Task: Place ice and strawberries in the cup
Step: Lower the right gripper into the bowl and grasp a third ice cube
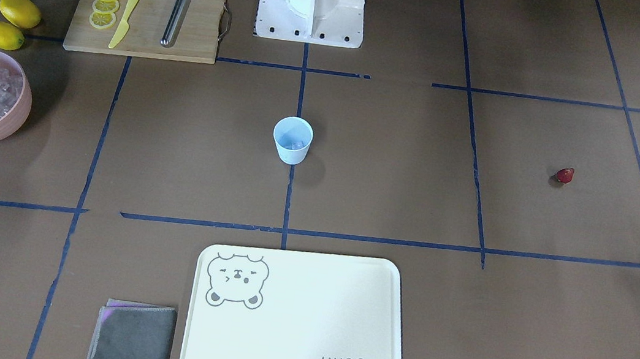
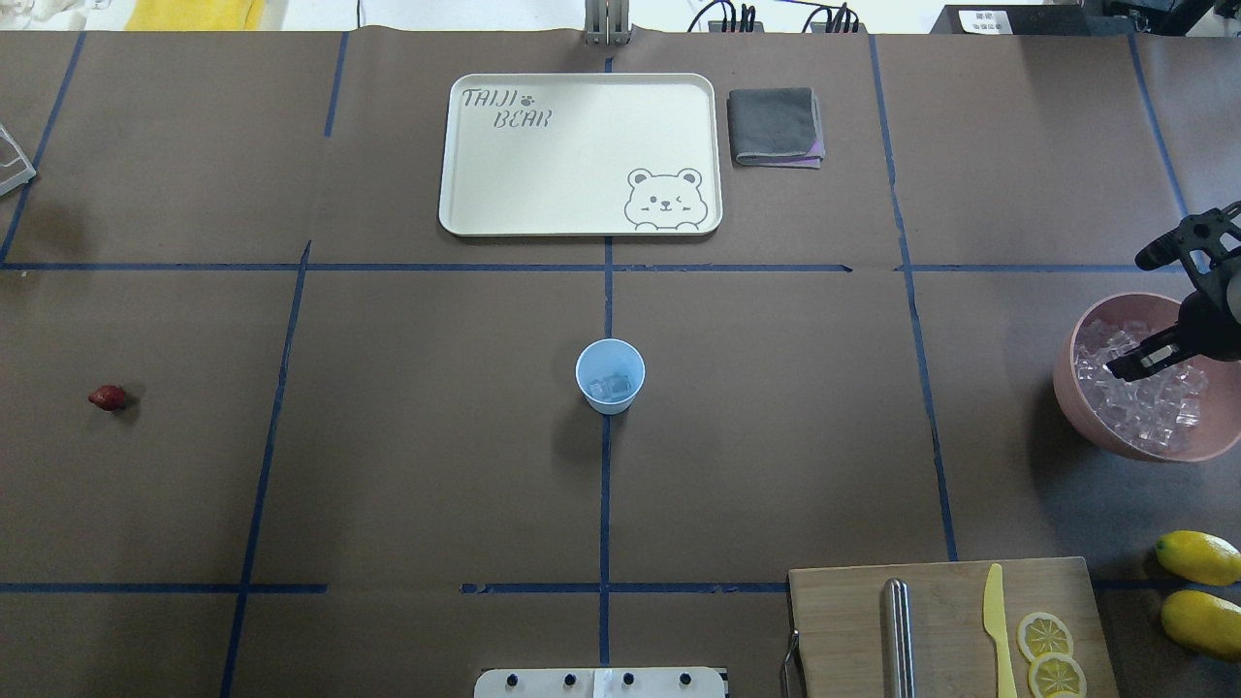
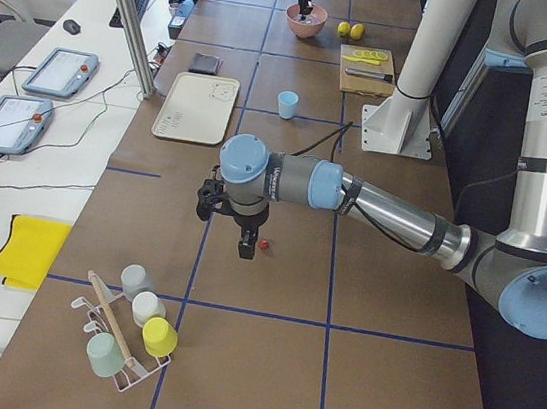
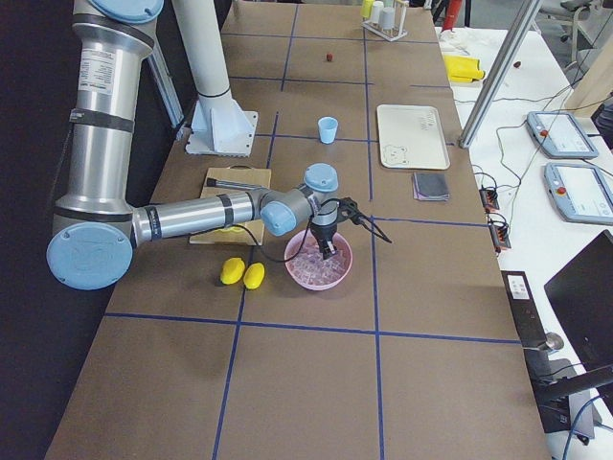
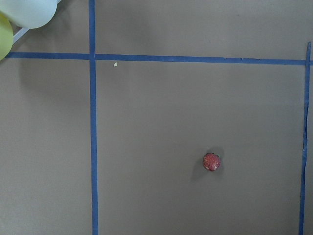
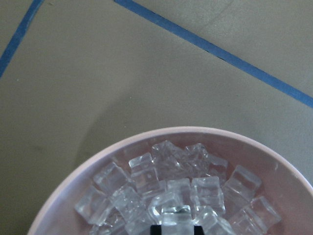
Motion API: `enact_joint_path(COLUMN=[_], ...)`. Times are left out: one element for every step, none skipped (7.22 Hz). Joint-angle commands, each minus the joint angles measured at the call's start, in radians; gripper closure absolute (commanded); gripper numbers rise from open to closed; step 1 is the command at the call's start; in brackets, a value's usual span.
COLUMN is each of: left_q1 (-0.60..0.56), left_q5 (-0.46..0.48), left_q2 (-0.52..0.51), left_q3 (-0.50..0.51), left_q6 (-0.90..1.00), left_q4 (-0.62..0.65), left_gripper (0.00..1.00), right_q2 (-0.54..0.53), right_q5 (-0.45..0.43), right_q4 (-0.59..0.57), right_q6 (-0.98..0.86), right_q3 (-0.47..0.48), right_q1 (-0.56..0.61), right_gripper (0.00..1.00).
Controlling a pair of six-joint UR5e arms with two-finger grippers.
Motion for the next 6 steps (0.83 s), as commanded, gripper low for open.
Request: enact_joint_path(left_q1=[0.000, 0.000, 0.000, 0.000, 0.002, 0.002], left_q5=[0.000, 0.000, 0.000, 0.000, 0.000, 0.000], left_q2=[0.000, 0.000, 0.000, 0.000, 0.000, 0.000], left_q3=[0.002, 0.002, 0.002, 0.002, 0.003, 0.003], left_q6=[0.000, 0.000, 0.000, 0.000, 0.000, 0.000], left_q4=[0.001, 0.001, 0.001, 0.001, 0.001, 0.001], left_gripper=[0.00, 0.00, 0.00, 0.00, 0.00, 0.00], right_q2=[0.007, 0.007, 0.012, 0.065, 0.167, 0.241], right_q5=[0.003, 0.020, 0.045, 0.046, 0.050, 0.053], right_q4=[-0.001, -0.001, -0.073, -0.193, -0.251, -0.251], right_q6=[0.000, 0.001, 0.027, 0.112, 0.254, 0.388], right_q3=[0.007, 0.038, 0.147, 0.250, 0.265, 0.262], right_q1=[0.000, 0.003, 0.018, 0.018, 0.014, -0.045], right_gripper=[1.00, 1.00, 1.00, 1.00, 1.00, 1.00])
